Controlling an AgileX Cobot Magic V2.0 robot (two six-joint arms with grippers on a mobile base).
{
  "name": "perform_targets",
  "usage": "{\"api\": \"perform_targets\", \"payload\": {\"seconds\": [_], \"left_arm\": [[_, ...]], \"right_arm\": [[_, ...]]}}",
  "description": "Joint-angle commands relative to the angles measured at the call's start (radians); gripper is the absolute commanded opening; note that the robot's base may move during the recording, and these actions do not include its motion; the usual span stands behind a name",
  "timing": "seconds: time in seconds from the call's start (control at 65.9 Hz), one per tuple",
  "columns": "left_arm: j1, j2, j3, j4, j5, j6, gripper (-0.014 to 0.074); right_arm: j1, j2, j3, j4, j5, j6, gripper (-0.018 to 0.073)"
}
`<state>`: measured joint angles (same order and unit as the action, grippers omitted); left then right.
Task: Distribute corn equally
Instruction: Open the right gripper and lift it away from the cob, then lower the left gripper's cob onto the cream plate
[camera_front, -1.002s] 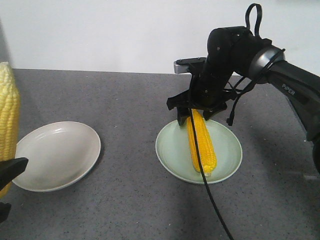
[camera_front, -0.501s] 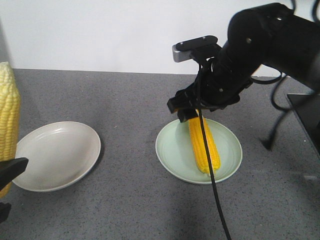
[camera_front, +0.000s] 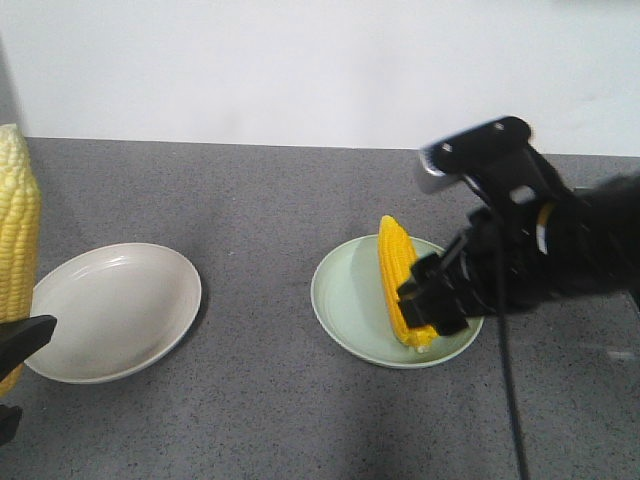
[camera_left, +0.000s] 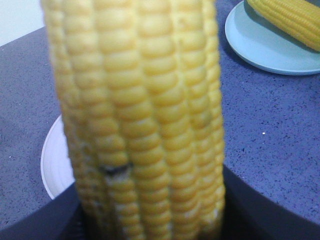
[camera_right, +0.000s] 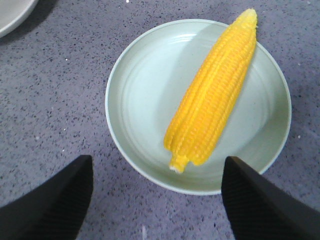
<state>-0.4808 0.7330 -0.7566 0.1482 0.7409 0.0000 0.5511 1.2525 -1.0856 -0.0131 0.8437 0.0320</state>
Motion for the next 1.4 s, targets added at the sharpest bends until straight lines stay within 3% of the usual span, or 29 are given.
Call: {"api": "perform_targets", "payload": {"seconds": [0.0,0.273,0.516,0.729,1.139,1.26,1.382], "left_arm": [[-0.001,-0.002,-0.028,0.001,-0.077,0.000,0.0317],[-0.001,0.011,-0.051,0.002,-0.070,-0.015,0.0317],[-0.001,0.141,-0.157,0.012,0.057,-0.037,0.0317],[0.006,0.310,-0.268,0.066,0.161,-0.065,0.0317],[0.181,0.598,-0.490,0.063,0.295,-0.049,0.0317],[0.234,0.677,-0.534,0.014,0.329,0.000,0.0317],[0.282,0.745,-0.557,-0.100,0.351,0.073,0.0317]], "right_arm": [[0.001,-0.107,0.050,-0.007,-0.101,0.001,0.0525],[0.001,-0.213,0.127,-0.021,-0.104,-0.002,0.0525],[0.001,-0.219,0.127,-0.020,-0.090,-0.002,0.0525],[0.001,-0.219,0.127,-0.020,-0.089,-0.002,0.0525],[0.001,-0.219,0.127,-0.020,-0.089,-0.002,0.0525],[0.001,-0.219,0.127,-0.020,-0.089,-0.002,0.0525],[0.001,-0.219,0.127,-0.020,-0.089,-0.002,0.0525]]}}
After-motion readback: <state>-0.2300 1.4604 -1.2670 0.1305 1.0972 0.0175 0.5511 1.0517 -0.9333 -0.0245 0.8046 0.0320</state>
